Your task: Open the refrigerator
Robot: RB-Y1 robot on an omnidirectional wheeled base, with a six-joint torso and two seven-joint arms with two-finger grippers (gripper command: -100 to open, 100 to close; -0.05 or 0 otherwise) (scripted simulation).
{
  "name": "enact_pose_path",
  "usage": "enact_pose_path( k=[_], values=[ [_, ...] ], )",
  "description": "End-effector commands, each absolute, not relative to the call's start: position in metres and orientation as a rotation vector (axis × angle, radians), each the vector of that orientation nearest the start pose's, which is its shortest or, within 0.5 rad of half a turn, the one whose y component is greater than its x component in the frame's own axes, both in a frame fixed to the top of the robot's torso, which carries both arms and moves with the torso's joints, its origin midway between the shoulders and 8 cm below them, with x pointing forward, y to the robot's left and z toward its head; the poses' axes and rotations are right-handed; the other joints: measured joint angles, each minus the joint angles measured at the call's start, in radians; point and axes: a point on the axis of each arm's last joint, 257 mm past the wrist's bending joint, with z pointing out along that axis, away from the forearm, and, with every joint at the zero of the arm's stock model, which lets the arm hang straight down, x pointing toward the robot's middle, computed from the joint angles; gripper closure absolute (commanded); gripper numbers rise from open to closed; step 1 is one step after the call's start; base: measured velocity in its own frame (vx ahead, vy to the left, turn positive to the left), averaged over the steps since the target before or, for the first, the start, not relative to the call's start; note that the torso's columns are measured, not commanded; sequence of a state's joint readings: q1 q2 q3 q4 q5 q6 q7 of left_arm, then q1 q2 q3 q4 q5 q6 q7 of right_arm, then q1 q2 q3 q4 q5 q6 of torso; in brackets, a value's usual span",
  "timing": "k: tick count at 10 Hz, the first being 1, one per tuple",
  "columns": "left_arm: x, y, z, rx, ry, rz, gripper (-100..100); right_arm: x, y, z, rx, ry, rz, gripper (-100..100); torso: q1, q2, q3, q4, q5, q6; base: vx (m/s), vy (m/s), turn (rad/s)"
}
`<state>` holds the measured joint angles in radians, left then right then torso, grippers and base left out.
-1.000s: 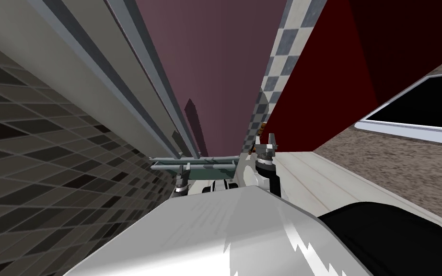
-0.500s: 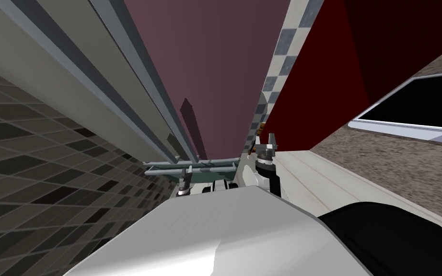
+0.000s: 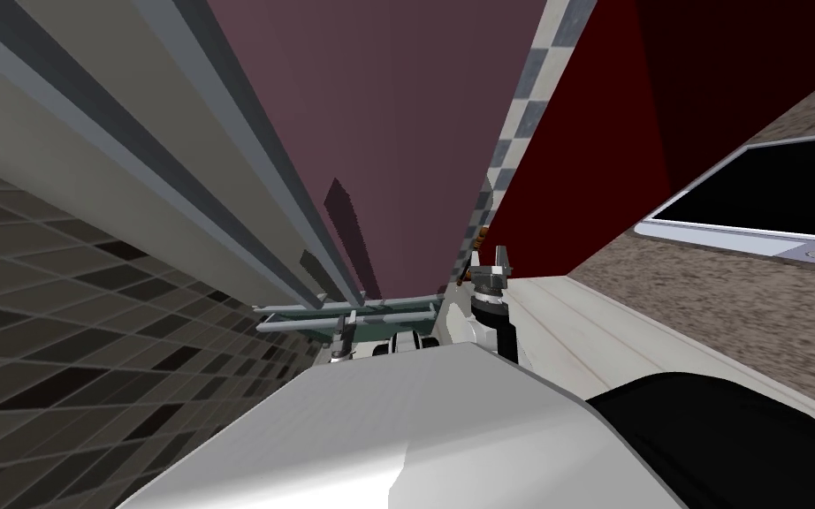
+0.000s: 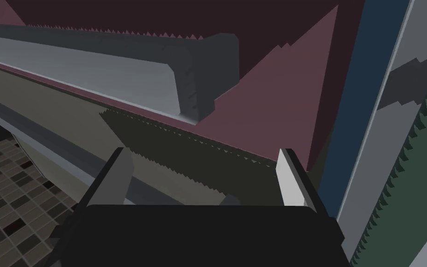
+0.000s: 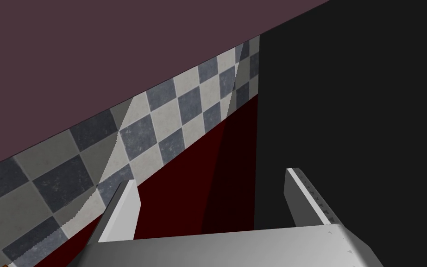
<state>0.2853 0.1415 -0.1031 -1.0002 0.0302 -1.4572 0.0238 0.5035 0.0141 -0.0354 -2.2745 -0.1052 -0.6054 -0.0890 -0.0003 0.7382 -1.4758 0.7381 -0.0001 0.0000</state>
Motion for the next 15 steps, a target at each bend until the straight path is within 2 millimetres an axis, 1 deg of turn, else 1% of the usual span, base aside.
enact_pose_path(
  k=[1, 3, 5, 10, 11, 12, 14, 15],
  values=[
    [0.305, 0.251, -0.266, -0.687, 0.819, -1.432, -100, 0.321, -0.304, 0.041, 0.675, 0.437, 1.430, 0, 0.000, 0.000, 0.000, 0.000, 0.000, 0.000, 0.039, 0.013, -0.050],
    [0.301, 0.247, -0.270, -0.690, 0.813, -1.438, -100, 0.321, -0.304, 0.041, 0.675, 0.437, 1.430, 0, 0.001, -0.001, 0.000, 0.000, 0.000, 0.000, 0.029, 0.018, -0.061],
    [0.292, 0.239, -0.271, -0.686, 0.785, -1.454, -100, 0.321, -0.304, 0.041, 0.675, 0.437, 1.430, 0, 0.000, 0.001, 0.001, 0.000, 0.000, 0.000, 0.011, 0.015, -0.044],
    [0.268, 0.221, -0.257, -0.648, 0.671, -1.502, -100, 0.321, -0.304, 0.041, 0.675, 0.437, 1.430, 0, -0.001, 0.000, 0.000, 0.000, 0.000, 0.000, 0.009, 0.013, -0.037],
    [0.271, 0.222, -0.260, -0.655, 0.686, -1.497, -100, 0.321, -0.304, 0.041, 0.675, 0.437, 1.430, 0, 0.000, 0.000, 0.000, 0.000, 0.000, 0.000, 0.000, 0.000, 0.000],
    [0.284, 0.221, -0.255, -0.651, 0.682, -1.501, -100, 0.321, -0.304, 0.041, 0.675, 0.437, 1.430, 0, 0.000, 0.000, 0.000, 0.000, 0.000, 0.000, -0.031, 0.002, 0.018],
    [0.298, 0.221, -0.250, -0.651, 0.683, -1.503, -100, 0.321, -0.304, 0.041, 0.675, 0.437, 1.430, 0, 0.000, 0.002, 0.001, 0.000, 0.000, 0.000, -0.053, -0.003, 0.016],
    [0.312, 0.220, -0.245, -0.650, 0.684, -1.505, -100, 0.321, -0.304, 0.041, 0.675, 0.437, 1.430, 0, 0.000, 0.001, 0.001, 0.000, 0.000, 0.000, -0.074, -0.005, 0.022]
  ],
)
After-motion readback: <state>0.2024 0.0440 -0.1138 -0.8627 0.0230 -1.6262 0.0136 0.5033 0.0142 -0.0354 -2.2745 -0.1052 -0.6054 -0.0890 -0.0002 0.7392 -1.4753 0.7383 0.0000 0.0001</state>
